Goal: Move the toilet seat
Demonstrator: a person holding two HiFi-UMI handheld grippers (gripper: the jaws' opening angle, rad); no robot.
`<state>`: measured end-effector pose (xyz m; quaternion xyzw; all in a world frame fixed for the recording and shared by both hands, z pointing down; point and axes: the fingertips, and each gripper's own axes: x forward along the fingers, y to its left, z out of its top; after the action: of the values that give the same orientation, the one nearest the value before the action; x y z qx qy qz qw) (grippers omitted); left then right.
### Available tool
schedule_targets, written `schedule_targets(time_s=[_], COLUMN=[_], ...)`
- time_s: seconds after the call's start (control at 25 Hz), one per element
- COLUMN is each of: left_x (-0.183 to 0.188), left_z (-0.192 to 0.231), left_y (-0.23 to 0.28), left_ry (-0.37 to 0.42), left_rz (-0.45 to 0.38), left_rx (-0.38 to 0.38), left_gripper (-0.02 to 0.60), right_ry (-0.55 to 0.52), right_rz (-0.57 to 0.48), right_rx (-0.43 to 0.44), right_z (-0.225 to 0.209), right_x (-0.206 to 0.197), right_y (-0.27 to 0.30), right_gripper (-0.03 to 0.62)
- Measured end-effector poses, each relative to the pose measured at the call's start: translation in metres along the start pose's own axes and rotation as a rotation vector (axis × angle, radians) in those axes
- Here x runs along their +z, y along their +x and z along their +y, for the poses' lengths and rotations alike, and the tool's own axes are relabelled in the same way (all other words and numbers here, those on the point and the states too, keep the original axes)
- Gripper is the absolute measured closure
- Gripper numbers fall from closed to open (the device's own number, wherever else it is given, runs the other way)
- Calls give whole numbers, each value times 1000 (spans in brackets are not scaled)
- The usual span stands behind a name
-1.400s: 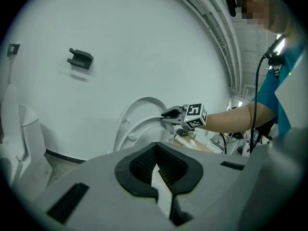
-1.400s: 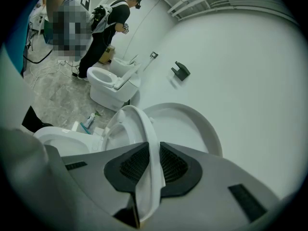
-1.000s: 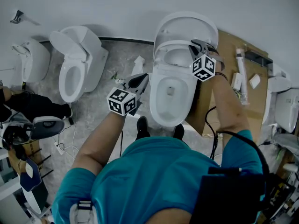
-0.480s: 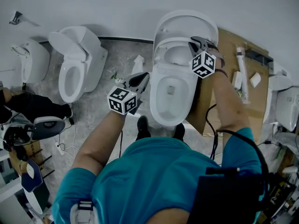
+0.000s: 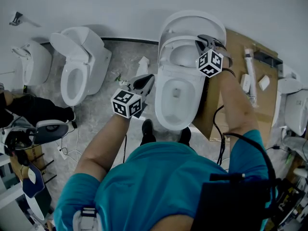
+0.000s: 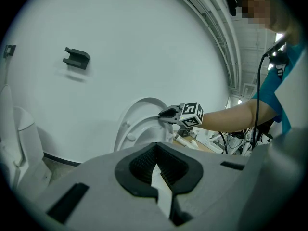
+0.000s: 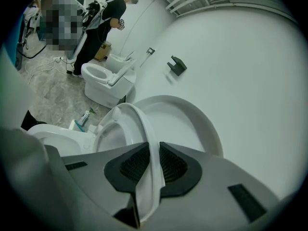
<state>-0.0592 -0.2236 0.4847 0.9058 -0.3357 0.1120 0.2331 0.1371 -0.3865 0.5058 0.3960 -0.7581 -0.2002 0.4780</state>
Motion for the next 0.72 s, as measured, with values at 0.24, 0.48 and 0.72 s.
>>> schedule_targets(time_s=[0.24, 0.48, 0.72], left_x=[-4, -3, -5], left_z=[5, 11, 13], left_y=[1, 0, 1], left_ry=[-13, -24, -30], left_rz=[4, 1, -1], left_rx=[4, 7, 10], left_gripper=[578, 578, 578], right_ry=[-1, -8, 0], right_rz=[16, 28, 30], right_rx=[5, 12, 13], right_z=[-6, -11, -12], right_x=[-3, -3, -4], right_y=[11, 20, 21], right_gripper=[530, 530, 530])
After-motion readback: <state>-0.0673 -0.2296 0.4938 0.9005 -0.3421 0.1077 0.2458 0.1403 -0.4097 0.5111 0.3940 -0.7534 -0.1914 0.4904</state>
